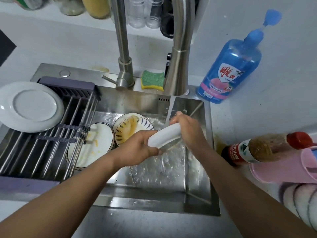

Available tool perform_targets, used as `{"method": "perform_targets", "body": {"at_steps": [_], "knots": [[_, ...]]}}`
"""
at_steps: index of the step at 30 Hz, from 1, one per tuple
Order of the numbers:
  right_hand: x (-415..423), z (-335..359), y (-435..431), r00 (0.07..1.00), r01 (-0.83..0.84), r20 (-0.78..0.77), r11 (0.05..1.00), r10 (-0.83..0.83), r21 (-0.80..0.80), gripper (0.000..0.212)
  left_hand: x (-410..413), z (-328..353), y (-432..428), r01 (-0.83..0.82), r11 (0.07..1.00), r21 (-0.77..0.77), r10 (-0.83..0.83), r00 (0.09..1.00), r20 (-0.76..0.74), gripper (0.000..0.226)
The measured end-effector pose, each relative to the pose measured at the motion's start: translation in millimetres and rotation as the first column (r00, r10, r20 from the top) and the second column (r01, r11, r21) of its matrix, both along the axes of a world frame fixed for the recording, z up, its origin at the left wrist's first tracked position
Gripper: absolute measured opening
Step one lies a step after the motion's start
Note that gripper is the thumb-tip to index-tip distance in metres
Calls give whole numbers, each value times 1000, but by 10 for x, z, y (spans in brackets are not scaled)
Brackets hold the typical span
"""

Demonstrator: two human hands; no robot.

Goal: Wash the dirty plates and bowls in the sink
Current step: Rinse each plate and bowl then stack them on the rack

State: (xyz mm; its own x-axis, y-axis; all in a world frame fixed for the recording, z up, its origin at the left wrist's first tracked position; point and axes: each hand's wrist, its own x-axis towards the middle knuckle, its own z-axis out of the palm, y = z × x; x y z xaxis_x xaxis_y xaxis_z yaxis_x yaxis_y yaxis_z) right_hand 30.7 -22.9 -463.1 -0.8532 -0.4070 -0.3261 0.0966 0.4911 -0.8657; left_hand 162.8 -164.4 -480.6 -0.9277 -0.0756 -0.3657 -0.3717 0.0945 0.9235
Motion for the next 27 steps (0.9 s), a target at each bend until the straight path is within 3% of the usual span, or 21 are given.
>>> {"method": "perform_targets", "body": {"at_steps": [3, 6, 8, 11, 14, 16, 18, 20, 23, 25, 27], "knots": [[-36, 53, -35, 995, -86, -52, 996, 84, -38, 48, 30, 41, -69, -118, 974, 191, 117, 993, 17, 44], [-168, 66, -95, 995, 12, 97, 999, -16, 51, 59, 86, 77, -111, -257, 888, 380, 252, 966, 65, 53], [-204, -41, -100, 953, 121, 273, 991, -133, 63, 62, 109, 62, -107, -357, 773, 524, 362, 927, 98, 59], [-51, -275, -118, 844, 298, 499, 946, -197, -130, 74, 84, 54, -26, -469, 557, 685, 517, 842, 156, 50], [152, -361, -206, 733, 470, 633, 857, -247, -210, 81, 39, 6, 121, -580, 336, 742, 624, 728, 286, 55], [264, -348, -212, 715, 497, 663, 829, -223, -256, 76, 34, -68, 187, -636, 251, 729, 661, 663, 351, 56], [285, -397, -166, 710, 518, 666, 809, -226, -277, 56, 23, -153, 186, -703, 343, 623, 704, 632, 325, 54], [281, -419, -110, 709, 559, 650, 779, -272, -283, 40, -9, -222, 171, -743, 525, 415, 722, 647, 245, 67], [301, -355, -116, 731, 606, 554, 752, -398, -259, 20, -100, -280, 213, -604, 778, -174, 620, 783, 54, 91], [329, -345, -146, 755, 613, 449, 756, -477, -228, 17, -193, -272, 339, -406, 792, -455, 439, 898, -38, 84], [375, -333, -173, 788, 594, 352, 774, -506, -217, 19, -304, -265, 471, -259, 796, -547, 280, 959, -47, 68]]}}
